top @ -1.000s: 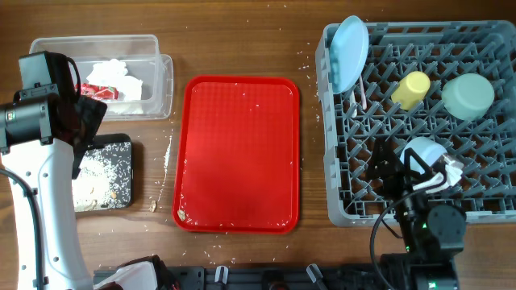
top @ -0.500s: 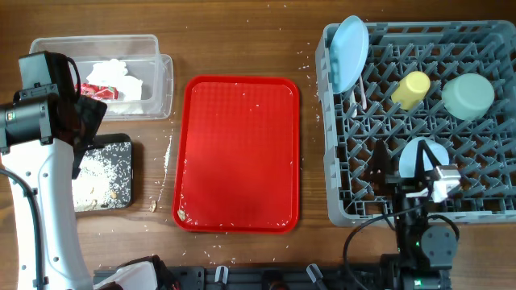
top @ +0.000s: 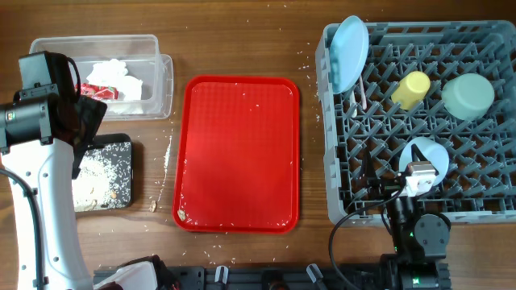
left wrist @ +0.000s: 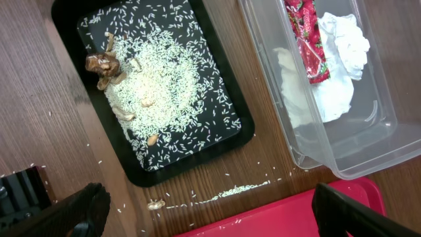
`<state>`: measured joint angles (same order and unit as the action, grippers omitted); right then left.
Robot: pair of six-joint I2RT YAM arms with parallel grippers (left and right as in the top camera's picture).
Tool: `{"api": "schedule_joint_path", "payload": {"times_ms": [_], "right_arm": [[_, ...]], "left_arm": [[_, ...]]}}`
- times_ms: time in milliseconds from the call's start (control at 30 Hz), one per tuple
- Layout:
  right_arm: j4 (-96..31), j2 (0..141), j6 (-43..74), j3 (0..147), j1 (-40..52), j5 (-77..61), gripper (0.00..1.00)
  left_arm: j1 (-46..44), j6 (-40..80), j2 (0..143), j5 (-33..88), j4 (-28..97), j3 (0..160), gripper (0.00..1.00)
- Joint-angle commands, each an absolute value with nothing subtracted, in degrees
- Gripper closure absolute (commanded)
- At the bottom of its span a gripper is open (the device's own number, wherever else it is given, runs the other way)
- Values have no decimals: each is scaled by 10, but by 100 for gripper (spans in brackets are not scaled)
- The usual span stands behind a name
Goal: Sort waste into correct bins and load items into the dishwasher rack
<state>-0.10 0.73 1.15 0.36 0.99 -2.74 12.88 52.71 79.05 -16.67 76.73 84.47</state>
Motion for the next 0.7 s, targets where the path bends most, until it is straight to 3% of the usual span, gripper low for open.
{"api": "schedule_joint_path", "payload": {"times_ms": [0, 267, 500, 667], "right_arm": [[1, 4, 0, 3, 13, -34, 0], [1, 4, 0, 3, 13, -34, 0], [1, 4, 0, 3, 13, -34, 0], [1, 4, 0, 3, 13, -34, 0]], "left_arm": [[131, 532, 787, -174, 767, 848, 0], [131, 532, 787, -174, 767, 848, 0], [112, 491, 760, -159, 847, 831, 0], [14, 347, 604, -146, 658, 655, 0]]}}
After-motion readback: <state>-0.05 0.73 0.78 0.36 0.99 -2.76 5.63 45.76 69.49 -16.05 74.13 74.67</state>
